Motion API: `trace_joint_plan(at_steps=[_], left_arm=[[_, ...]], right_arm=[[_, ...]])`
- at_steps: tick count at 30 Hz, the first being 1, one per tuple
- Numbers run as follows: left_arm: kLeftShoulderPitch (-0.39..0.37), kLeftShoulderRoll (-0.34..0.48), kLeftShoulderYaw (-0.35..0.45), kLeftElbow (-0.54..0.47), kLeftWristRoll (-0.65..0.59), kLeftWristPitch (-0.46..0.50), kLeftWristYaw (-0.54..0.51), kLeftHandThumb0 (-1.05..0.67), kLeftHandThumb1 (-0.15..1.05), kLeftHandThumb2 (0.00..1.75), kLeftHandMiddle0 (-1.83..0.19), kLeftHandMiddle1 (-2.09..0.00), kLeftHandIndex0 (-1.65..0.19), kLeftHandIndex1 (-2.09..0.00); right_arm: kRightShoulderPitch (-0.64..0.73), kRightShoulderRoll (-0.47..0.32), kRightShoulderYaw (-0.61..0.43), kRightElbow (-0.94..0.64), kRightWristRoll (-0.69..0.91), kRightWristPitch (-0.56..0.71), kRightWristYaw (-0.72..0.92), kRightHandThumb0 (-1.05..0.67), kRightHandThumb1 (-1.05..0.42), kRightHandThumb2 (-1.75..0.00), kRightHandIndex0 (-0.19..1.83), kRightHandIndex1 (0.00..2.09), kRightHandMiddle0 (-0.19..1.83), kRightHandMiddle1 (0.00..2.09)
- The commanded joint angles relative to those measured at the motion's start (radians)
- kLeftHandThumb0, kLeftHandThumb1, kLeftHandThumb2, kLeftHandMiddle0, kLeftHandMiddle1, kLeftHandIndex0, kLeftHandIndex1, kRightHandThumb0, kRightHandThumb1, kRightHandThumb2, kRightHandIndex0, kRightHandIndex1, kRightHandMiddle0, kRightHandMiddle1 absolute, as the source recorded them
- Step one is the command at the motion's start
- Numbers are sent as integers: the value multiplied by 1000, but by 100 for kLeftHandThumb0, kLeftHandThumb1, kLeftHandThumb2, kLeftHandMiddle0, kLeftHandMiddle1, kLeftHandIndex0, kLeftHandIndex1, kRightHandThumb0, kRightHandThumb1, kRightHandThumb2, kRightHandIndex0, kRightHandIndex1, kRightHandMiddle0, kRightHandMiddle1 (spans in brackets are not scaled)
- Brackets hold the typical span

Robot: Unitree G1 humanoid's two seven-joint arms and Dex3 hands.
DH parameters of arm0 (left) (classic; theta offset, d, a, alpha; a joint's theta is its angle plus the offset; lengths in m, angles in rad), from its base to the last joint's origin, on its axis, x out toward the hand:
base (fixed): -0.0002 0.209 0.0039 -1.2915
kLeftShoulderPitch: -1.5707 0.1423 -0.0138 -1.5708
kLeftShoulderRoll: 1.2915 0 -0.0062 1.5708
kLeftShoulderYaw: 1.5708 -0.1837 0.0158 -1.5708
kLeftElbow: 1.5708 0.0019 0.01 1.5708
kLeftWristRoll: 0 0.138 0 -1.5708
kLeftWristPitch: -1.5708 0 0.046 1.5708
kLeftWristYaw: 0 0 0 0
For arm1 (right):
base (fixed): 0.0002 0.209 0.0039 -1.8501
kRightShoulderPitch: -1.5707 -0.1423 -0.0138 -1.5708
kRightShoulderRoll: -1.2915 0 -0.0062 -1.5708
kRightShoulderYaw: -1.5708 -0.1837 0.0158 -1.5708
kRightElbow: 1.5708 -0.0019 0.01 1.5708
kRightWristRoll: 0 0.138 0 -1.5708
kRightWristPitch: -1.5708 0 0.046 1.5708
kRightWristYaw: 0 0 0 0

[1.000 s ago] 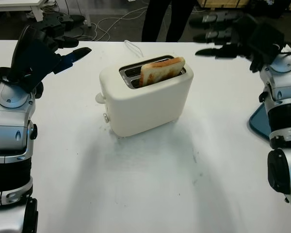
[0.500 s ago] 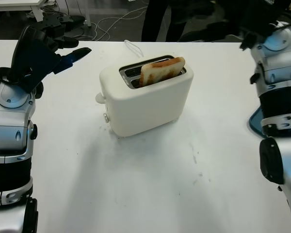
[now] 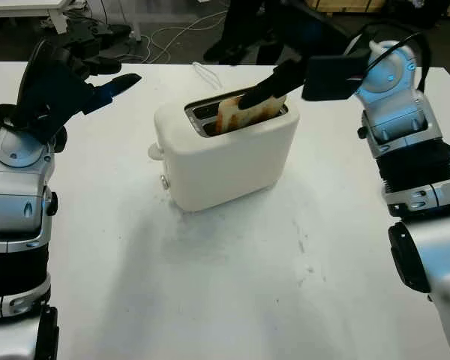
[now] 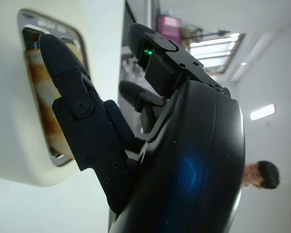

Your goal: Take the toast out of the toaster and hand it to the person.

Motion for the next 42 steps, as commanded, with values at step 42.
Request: trace_joint_plan(at_steps=[42], left_arm=[[36,-4,10,-22,4,-6,12,-55,92,2,-29,-82,-56,-16]], right_arm=[[51,-55,163,144,-302,-299,-264,-26,-76,-1,98,106,121,23]])
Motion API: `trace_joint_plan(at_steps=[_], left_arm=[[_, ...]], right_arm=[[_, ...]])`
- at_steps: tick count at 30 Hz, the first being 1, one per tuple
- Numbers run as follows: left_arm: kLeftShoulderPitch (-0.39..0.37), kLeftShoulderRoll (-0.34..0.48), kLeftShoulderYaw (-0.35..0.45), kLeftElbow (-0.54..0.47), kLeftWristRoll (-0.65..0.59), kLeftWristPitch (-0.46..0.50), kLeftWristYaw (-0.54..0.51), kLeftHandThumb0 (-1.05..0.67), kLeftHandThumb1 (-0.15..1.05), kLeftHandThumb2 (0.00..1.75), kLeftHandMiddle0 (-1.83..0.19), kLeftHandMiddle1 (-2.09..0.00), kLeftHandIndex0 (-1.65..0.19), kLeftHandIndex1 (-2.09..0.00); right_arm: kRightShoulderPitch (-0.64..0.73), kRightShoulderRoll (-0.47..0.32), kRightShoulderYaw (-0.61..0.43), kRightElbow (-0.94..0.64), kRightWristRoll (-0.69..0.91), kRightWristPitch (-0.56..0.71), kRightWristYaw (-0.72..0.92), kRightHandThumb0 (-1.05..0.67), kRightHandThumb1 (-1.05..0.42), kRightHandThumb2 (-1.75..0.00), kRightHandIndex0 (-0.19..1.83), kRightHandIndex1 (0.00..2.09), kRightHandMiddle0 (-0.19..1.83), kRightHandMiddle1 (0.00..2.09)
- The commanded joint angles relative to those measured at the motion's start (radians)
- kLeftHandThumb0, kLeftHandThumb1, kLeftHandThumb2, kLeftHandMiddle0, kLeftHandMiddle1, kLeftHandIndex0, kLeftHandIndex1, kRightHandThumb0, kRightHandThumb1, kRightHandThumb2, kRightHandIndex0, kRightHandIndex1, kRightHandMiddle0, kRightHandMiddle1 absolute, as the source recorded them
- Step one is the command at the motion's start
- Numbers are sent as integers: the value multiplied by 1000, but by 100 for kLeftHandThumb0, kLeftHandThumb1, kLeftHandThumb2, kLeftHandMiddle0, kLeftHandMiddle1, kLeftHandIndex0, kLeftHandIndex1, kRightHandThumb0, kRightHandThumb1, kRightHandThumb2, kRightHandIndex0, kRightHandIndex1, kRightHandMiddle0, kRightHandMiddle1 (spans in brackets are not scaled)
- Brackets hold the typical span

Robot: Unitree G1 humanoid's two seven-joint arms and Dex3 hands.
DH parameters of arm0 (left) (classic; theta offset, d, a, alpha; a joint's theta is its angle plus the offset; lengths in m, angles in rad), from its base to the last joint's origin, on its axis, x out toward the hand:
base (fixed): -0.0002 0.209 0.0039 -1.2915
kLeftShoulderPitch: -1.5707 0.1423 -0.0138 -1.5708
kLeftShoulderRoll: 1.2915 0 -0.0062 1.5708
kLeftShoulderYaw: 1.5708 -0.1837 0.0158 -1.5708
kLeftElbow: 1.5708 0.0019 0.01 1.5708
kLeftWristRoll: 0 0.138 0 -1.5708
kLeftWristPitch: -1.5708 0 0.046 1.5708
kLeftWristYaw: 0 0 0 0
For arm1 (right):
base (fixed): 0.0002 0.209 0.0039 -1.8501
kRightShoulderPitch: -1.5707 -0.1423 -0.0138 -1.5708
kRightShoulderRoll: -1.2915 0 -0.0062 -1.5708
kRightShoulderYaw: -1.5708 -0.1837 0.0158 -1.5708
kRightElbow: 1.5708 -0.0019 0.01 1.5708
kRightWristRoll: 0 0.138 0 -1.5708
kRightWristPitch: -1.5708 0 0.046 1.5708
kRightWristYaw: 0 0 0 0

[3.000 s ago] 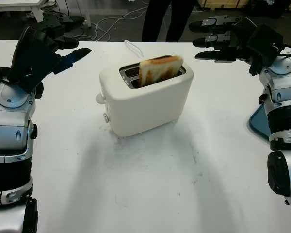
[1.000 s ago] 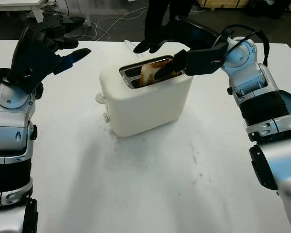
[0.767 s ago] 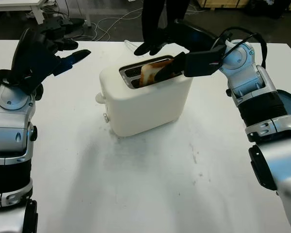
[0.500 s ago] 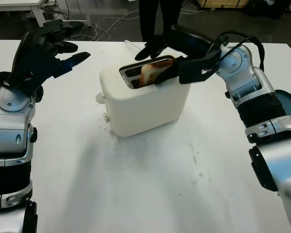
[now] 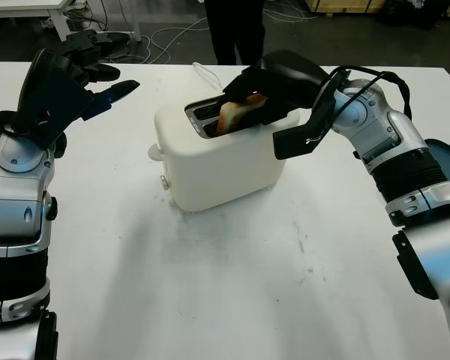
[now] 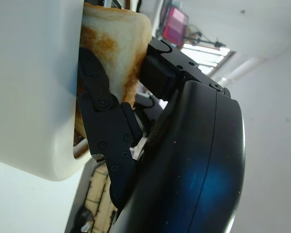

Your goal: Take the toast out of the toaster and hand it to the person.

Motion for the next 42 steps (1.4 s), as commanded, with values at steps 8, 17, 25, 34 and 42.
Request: trace_joint_plan(at_steps=[8,17,25,34,42], left_arm=[[8,-6,8,-11,-1,-5,10,-54,92,2,-29,-82,-56,-16],[11,-5,4,-10,3,-7,12,-55,92,2,-29,-82,-57,-16],[7,-8,3,-11,2,2,11,-54,92,2,-29,-82,-57,-15],[7,-7,6,-4,1,-11,12,-53,92,2,-29,-84,-57,-15],[2,-6,6,0,-2,-7,10,-54,92,1,-28,-84,-57,-15]], right_arm=[[23,-55,75,-18,-162,-65,-109,-55,-89,-6,113,169,96,160],[9,-46,57,10,-157,-78,-205,-48,-92,-51,114,175,85,175],[-52,-22,-56,10,-28,-4,-168,-45,-92,-45,109,175,79,175],[-202,-7,-219,214,226,110,2,-50,-92,-48,106,175,81,175],[-277,-12,-342,291,356,236,30,-54,-92,-44,110,175,90,175]])
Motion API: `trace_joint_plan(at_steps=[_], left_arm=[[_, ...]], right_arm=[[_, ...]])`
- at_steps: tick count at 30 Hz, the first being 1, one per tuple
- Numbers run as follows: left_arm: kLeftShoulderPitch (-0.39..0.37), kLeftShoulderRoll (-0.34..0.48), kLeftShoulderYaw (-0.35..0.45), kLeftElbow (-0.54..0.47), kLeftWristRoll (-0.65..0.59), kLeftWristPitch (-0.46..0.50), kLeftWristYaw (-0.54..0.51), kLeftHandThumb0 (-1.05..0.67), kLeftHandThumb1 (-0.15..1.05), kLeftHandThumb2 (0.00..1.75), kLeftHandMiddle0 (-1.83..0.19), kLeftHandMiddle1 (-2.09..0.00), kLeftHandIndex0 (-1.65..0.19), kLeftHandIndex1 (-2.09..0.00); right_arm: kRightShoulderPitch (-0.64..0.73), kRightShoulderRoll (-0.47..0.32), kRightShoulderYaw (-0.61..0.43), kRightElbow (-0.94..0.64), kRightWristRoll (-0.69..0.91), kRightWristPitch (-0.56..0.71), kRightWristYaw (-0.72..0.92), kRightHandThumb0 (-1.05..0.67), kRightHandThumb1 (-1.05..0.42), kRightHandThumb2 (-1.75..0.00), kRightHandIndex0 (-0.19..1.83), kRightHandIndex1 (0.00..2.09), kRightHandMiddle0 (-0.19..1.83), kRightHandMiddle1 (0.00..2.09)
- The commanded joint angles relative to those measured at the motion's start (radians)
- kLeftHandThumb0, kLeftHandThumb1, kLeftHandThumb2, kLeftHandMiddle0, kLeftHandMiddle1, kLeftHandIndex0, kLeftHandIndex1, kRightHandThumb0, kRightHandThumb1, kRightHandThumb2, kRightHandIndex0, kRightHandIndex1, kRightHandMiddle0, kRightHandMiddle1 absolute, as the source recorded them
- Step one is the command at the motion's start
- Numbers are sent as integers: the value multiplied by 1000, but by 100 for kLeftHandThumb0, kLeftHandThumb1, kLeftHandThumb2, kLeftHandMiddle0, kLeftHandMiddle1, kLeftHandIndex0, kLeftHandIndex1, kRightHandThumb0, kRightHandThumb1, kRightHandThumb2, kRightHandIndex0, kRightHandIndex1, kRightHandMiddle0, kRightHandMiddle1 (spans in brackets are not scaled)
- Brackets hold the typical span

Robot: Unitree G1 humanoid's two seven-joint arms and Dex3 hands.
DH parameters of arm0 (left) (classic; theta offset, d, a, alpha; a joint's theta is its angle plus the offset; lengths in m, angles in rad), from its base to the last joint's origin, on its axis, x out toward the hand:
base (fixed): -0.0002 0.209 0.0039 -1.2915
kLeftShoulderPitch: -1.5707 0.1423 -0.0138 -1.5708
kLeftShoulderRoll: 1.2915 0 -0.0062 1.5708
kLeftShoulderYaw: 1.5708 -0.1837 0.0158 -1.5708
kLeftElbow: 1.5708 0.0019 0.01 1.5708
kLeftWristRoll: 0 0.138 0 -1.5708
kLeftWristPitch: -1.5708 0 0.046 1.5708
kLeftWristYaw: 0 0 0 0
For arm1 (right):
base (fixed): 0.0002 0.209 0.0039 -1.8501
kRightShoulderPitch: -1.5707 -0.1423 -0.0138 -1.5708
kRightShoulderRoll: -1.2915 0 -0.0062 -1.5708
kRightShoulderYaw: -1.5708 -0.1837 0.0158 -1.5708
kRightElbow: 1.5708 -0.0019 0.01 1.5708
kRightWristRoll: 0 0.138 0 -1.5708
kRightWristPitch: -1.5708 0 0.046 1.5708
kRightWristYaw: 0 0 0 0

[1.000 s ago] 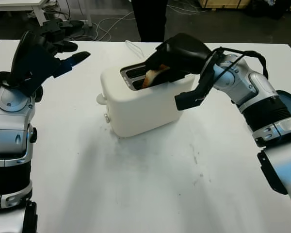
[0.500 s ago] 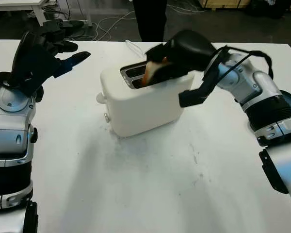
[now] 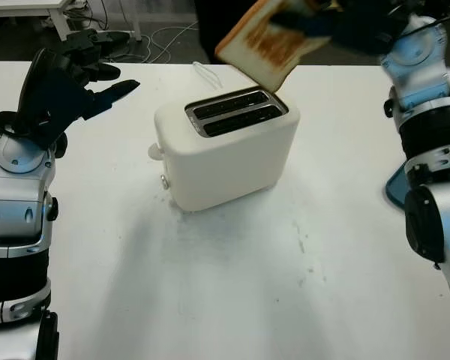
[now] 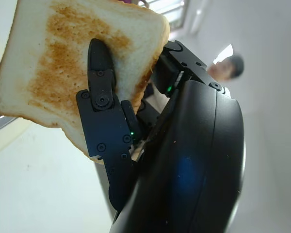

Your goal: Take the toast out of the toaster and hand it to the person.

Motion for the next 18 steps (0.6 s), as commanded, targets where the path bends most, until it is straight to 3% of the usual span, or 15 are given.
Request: trace_joint_plan(at_steps=[1,12,18], left_arm=[[1,-1,6,-1,-1,-6,4,-55,92,1,-28,-84,-57,-15],[9,-1,8,-4,-3,-8,3,-54,92,2,-28,-83,-56,-15],[12,0,5,-8,4,-5,6,-53,92,2,-28,-84,-57,-15]], right_arm=[[-34,-8,-22,27,17,23,-33,-52,-92,-45,109,175,90,175],[-29,14,21,299,-110,74,-399,-42,-92,-47,102,175,76,175],[-3,60,26,351,-134,164,-545,-33,-92,-44,83,175,54,175]])
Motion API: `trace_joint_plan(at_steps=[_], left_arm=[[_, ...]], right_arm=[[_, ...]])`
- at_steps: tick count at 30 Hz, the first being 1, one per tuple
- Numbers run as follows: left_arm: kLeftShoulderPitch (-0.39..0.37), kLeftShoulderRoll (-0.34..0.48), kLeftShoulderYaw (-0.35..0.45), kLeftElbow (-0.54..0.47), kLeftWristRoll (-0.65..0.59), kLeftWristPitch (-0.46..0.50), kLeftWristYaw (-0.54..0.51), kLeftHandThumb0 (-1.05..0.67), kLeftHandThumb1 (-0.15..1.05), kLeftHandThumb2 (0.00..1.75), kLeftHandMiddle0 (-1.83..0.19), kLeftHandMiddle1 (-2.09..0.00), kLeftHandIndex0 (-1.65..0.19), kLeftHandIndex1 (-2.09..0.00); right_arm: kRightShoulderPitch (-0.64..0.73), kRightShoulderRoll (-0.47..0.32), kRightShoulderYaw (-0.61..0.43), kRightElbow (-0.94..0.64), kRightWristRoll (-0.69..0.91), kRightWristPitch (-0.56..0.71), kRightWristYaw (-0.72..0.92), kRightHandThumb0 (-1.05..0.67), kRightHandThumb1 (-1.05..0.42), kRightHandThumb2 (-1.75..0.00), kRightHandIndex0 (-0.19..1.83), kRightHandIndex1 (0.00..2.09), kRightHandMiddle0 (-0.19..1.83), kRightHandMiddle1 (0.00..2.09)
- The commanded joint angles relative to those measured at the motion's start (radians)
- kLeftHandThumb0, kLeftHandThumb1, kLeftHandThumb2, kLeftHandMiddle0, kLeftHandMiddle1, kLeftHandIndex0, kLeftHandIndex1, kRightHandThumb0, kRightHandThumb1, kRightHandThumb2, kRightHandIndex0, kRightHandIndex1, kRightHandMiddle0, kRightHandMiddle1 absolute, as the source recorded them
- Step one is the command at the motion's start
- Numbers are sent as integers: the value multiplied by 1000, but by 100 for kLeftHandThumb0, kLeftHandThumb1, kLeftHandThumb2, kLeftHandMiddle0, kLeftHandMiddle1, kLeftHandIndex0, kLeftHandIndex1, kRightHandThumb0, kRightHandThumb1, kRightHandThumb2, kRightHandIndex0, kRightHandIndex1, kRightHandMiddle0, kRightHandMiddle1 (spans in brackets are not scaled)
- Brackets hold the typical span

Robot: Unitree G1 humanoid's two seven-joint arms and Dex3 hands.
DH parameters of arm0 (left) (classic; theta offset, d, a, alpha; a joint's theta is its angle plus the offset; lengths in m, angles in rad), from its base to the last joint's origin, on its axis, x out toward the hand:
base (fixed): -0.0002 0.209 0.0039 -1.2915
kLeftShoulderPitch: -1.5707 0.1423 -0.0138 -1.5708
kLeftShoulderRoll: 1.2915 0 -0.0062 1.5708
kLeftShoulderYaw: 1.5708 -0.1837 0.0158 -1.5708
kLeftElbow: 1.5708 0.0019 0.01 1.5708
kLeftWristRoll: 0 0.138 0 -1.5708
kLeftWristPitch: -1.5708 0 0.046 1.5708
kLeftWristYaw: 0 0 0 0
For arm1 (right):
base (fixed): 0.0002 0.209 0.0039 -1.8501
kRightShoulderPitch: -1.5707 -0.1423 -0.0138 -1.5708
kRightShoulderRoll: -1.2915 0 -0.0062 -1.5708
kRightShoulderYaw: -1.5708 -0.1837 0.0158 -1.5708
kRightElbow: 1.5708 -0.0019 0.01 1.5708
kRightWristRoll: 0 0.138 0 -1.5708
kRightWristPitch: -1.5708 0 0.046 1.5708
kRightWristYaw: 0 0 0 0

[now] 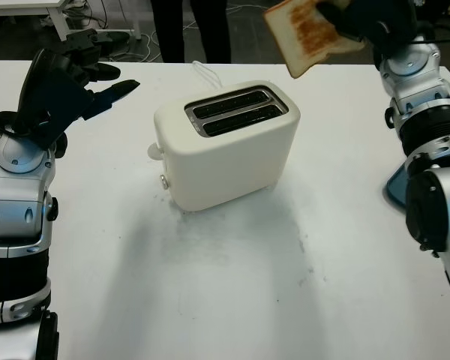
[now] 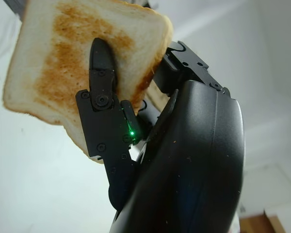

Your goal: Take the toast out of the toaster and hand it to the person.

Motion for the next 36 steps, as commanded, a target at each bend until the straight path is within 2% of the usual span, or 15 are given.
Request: trace_joint_plan(at_steps=[1,6,9,17,19,21,22,24,25,26,29,30,31,34,36], left_arm=[[12,-1,5,-9,2,-3,6,-53,92,2,-28,-84,-57,-15],[17,-2,7,-12,3,-4,9,-51,92,2,-28,-83,-57,-14],[20,-1,9,-10,3,-7,9,-51,92,3,-29,-82,-57,-14],[19,-2,10,-13,-3,0,4,-50,92,3,-29,-81,-57,-13],[19,-5,11,-13,-3,0,6,-50,92,3,-29,-81,-57,-13],[19,-8,11,-12,-3,-2,10,-50,92,3,-29,-81,-57,-13],[18,-11,12,-12,-5,0,11,-50,92,2,-29,-81,-57,-13],[17,-12,12,-11,-6,1,11,-50,92,2,-29,-81,-57,-13],[16,-12,12,-11,-6,1,10,-51,92,2,-29,-81,-57,-13],[16,-12,11,-11,-6,1,9,-51,92,2,-29,-82,-57,-13],[17,-9,10,-14,-3,2,7,-51,92,3,-29,-82,-57,-13],[18,-6,8,-13,1,-1,7,-51,92,3,-29,-82,-57,-13],[19,-5,7,-13,4,-4,8,-51,92,3,-29,-82,-57,-13],[19,-5,7,-15,5,0,9,-50,92,3,-30,-82,-58,-13],[20,-7,8,-15,3,-3,9,-50,92,3,-30,-82,-58,-13]], right_arm=[[20,20,-4,17,0,28,-36,-32,-92,-43,82,175,54,175],[37,31,22,29,-31,66,-75,-33,-92,-43,65,175,43,174],[54,30,16,33,-32,45,-74,-27,-92,-42,72,175,51,175],[94,36,9,43,-31,51,-98,-23,-92,-39,59,175,36,171],[101,39,-4,45,-21,59,-95,-24,-92,-37,54,175,37,149],[110,35,7,45,-37,46,-102,-21,-92,-35,55,175,39,142],[114,32,12,46,-42,46,-103,-17,-92,-36,52,175,45,118],[114,29,18,46,-49,56,-102,-22,-92,-35,51,159,64,58],[115,28,20,46,-52,57,-103,-22,-92,-36,53,134,66,37],[115,28,21,46,-53,58,-104,-21,-92,-36,56,132,75,24],[121,29,17,47,-56,53,-124,-19,-92,-32,55,159,89,16],[118,33,4,49,-43,68,-117,-19,-92,-32,54,164,90,16],[115,37,-2,50,-37,83,-115,-21,-92,-33,51,169,89,29],[114,40,-10,50,-32,89,-110,-21,-92,-32,56,174,59,112],[119,40,-15,49,-32,73,-108,-19,-92,-31,57,174,45,148]])
